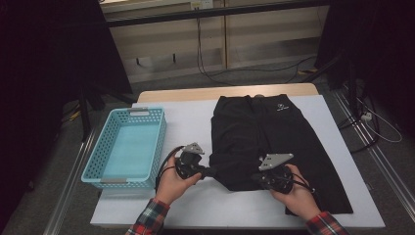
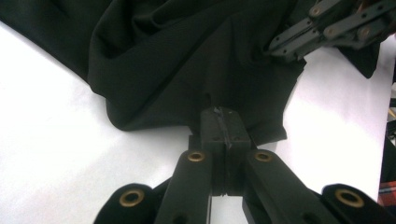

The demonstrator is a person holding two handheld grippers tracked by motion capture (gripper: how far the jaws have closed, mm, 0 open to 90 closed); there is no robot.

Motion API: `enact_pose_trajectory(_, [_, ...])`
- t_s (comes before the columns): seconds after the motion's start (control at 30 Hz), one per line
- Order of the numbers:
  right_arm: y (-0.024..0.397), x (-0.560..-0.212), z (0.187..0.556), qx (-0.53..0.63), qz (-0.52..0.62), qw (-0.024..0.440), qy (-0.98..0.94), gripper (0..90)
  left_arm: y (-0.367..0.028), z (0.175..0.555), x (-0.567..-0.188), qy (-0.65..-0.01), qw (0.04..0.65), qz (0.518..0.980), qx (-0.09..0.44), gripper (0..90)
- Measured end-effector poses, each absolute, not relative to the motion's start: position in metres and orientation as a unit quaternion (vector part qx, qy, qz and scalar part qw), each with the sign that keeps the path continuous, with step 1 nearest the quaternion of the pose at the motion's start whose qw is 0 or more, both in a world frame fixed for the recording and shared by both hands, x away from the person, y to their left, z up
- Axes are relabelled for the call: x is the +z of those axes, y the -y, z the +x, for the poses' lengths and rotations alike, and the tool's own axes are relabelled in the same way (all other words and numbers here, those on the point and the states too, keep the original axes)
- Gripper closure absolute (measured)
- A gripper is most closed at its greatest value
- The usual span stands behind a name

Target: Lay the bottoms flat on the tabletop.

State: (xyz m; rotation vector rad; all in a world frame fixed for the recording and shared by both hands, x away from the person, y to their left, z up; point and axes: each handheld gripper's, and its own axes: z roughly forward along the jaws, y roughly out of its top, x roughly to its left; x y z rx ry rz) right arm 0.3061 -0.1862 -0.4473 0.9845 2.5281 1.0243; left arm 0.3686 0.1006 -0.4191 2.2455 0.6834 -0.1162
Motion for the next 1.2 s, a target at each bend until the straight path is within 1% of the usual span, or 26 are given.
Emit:
enact_pose_trajectory(0.07, [0.191, -0.441, 0.305, 0.368, 0.341, 0.116, -0.857, 89.0, -0.102, 0.368, -0.419, -0.268, 0.386, 0.882, -0.044, 90.0])
enact_pose_trajectory(0.2, [0.203, -0.426, 0.299, 0.396, 0.348, 0.123, -0.841, 89.8, -0.104, 0.366, -0.418, -0.267, 0.385, 0.882, -0.048, 90.0])
enact_pose_trajectory(0.37, [0.209, -0.427, 0.295, 0.401, 0.355, 0.122, -0.836, 89.3, -0.103, 0.366, -0.418, -0.265, 0.383, 0.884, -0.047, 90.0])
enact_pose_trajectory(0.47, [0.209, -0.43, 0.296, 0.397, 0.361, 0.129, -0.834, 84.2, -0.103, 0.366, -0.42, -0.266, 0.376, 0.886, -0.045, 90.0])
enact_pose_trajectory(0.63, [0.204, -0.435, 0.294, 0.388, 0.35, 0.111, -0.845, 84.8, -0.104, 0.368, -0.422, -0.27, 0.377, 0.885, -0.048, 90.0])
enact_pose_trajectory(0.77, [0.195, -0.439, 0.293, 0.378, 0.334, 0.102, -0.858, 79.0, -0.102, 0.367, -0.423, -0.268, 0.376, 0.886, -0.051, 90.0])
enact_pose_trajectory(0.83, [0.191, -0.443, 0.292, 0.369, 0.326, 0.097, -0.865, 74.6, -0.101, 0.366, -0.423, -0.268, 0.375, 0.886, -0.05, 90.0])
enact_pose_trajectory(0.93, [0.187, -0.447, 0.291, 0.359, 0.315, 0.096, -0.873, 73.1, -0.101, 0.366, -0.423, -0.268, 0.375, 0.886, -0.051, 90.0])
enact_pose_trajectory(1.0, [0.187, -0.447, 0.292, 0.358, 0.316, 0.099, -0.873, 74.7, -0.101, 0.367, -0.424, -0.268, 0.377, 0.885, -0.055, 89.9])
enact_pose_trajectory(1.1, [0.189, -0.446, 0.292, 0.346, 0.313, 0.109, -0.878, 87.0, -0.1, 0.366, -0.424, -0.267, 0.376, 0.885, -0.057, 89.6])
enact_pose_trajectory(1.2, [0.19, -0.445, 0.293, 0.342, 0.316, 0.104, -0.879, 89.7, -0.098, 0.365, -0.425, -0.263, 0.376, 0.886, -0.061, 89.1])
